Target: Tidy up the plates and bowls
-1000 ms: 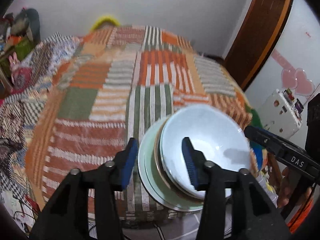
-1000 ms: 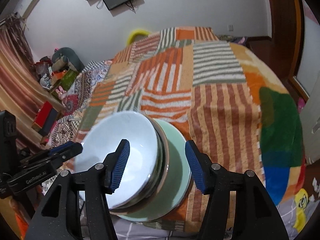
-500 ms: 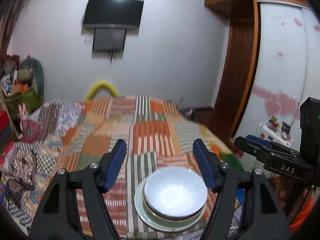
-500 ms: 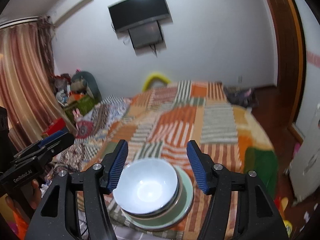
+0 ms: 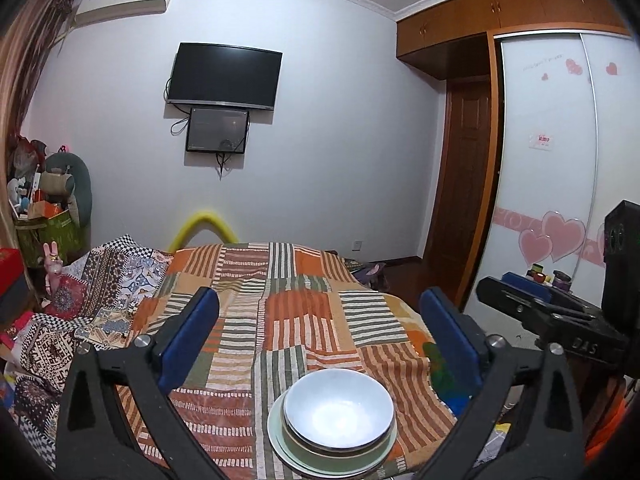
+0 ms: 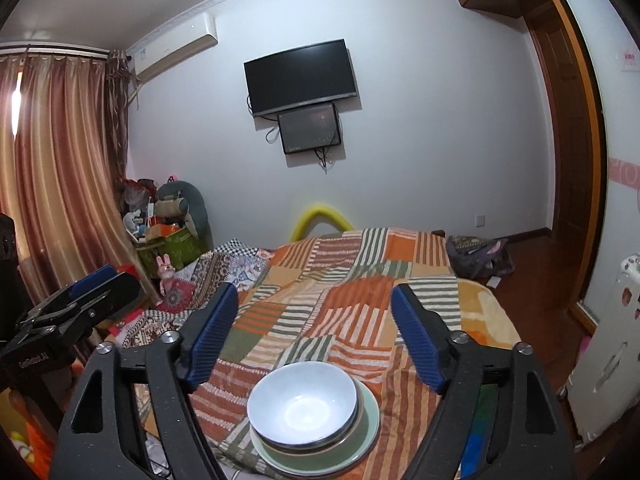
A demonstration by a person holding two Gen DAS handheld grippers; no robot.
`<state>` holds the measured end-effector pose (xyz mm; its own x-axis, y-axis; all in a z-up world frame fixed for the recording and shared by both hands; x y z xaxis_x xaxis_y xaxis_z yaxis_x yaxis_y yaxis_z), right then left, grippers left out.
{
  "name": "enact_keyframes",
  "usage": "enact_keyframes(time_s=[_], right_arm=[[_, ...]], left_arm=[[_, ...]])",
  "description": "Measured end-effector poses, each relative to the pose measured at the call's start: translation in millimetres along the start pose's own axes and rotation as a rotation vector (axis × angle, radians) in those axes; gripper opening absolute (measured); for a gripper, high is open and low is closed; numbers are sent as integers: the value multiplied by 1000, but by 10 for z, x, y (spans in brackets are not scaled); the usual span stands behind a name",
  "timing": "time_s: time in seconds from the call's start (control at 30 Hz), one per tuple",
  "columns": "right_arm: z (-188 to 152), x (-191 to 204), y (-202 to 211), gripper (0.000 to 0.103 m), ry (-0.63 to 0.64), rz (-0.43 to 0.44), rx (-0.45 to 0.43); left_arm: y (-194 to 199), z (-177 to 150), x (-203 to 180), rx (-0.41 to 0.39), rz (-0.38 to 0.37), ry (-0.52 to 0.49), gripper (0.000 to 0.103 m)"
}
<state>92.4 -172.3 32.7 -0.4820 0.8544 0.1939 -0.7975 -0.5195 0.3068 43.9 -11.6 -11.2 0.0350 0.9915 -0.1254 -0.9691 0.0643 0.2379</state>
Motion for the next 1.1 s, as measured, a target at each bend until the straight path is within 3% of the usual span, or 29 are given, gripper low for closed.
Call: enact_keyframes(time_s=[0.27, 1.1], right_arm=[[16, 24, 77, 102, 10, -27, -51], [-124, -50, 65, 103, -21, -46, -4]], left_arm=[[26, -52, 56, 5, 0, 20, 103], [-35, -170, 88, 31, 13, 16, 103]])
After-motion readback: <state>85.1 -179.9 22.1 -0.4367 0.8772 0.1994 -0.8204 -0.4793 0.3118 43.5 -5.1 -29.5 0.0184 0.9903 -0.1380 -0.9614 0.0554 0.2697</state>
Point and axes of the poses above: each gripper's, at about its wrist camera, not at the fingertips, and y roughly against the way its jaws point, x to its left, z to its top, the point moved 8 cm from there along -y, roughly the way its jaws point, and after that the axes turned 1 degree about -z, right-handed, at the moved point
